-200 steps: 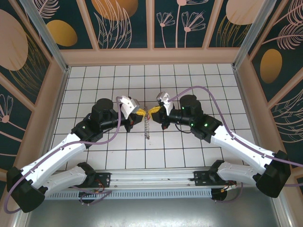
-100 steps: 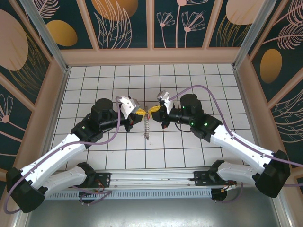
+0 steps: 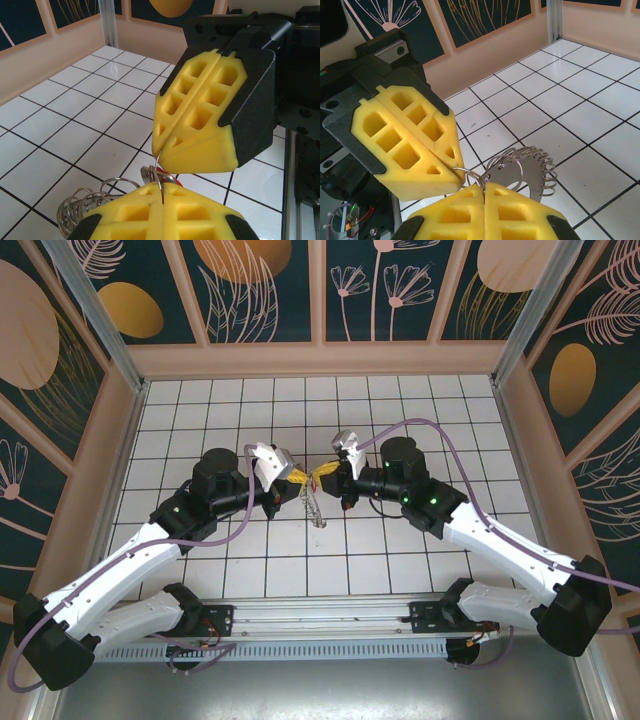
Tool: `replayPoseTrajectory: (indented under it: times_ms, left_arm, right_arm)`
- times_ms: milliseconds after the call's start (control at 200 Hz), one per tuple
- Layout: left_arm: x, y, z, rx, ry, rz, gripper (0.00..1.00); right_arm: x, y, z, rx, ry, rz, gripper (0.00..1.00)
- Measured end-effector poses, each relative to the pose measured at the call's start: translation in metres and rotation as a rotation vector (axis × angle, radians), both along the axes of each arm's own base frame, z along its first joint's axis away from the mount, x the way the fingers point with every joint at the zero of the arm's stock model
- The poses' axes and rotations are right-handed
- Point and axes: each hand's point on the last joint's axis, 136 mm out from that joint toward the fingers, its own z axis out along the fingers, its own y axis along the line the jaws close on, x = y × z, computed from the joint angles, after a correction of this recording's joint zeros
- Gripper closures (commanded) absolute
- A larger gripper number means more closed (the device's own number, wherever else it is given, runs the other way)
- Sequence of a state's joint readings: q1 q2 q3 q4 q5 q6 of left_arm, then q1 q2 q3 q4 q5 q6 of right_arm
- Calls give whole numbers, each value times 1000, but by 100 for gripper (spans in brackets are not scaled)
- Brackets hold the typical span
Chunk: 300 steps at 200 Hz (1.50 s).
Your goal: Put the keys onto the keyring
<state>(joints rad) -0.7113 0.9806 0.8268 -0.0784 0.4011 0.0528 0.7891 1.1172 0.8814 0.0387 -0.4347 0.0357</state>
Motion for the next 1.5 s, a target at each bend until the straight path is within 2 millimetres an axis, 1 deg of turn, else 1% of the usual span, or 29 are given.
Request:
replayPoseTrajectory:
  times_ms: [435,811,926,1066,1306,1501]
  left_arm:
    - [2,1,0,2,-1,10,100]
    - [2,1,0,2,-1,9,100]
    - [1,1,0,2,-1,7,100]
    - [-4,-2,0,-2,-2,-24,100]
    - [-5,-3,0,-3,0,-31,100]
    - [-1,0,-1,7,-5,-2,100]
  right_arm:
    - [5,0,-2,7,25,-12,100]
    - [13,0,4,10,23,-39,100]
    - [15,-1,2,3,31,-51,100]
    - [21,-3,-4,-15,43,-82,100]
    - [21,-4,-6,-18,54,-84,100]
    - [16,-8,2,-8,44,-83,100]
